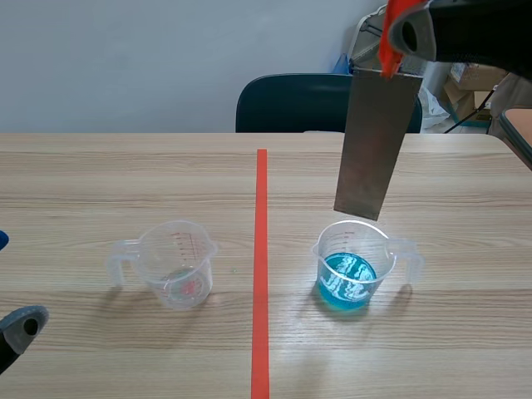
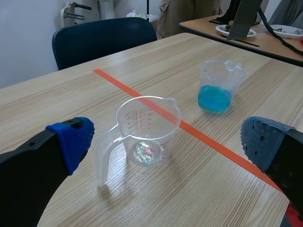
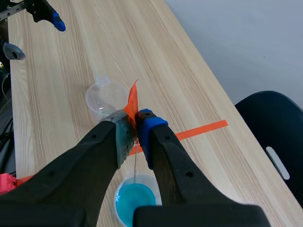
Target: Do the redox reaction experiment
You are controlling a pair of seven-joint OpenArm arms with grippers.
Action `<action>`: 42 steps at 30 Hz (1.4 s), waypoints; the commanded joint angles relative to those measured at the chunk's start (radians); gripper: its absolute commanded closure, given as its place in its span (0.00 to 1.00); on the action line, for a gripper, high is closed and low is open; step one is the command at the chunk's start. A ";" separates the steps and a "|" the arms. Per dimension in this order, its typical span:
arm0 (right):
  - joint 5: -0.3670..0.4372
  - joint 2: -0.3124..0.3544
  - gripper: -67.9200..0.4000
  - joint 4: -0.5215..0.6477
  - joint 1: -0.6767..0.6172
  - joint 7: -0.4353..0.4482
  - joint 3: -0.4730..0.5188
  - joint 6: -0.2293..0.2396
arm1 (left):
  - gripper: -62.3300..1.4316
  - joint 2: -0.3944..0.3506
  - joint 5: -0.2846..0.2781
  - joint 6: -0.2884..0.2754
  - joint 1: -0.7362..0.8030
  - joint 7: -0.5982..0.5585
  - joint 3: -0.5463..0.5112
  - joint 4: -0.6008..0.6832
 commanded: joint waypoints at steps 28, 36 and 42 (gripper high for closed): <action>-0.090 -0.317 0.99 -0.069 0.544 -0.084 -0.554 -0.043 | 0.00 0.003 -0.007 0.003 0.002 -0.018 0.003 0.016; -0.126 -0.492 0.99 -0.129 0.623 -0.150 -0.678 -0.077 | 0.00 0.003 -0.007 0.003 0.002 -0.018 0.003 0.016; -0.190 -0.592 0.99 -0.144 0.623 -0.178 -0.726 -0.096 | 0.00 0.003 -0.007 0.003 0.002 -0.018 0.003 0.016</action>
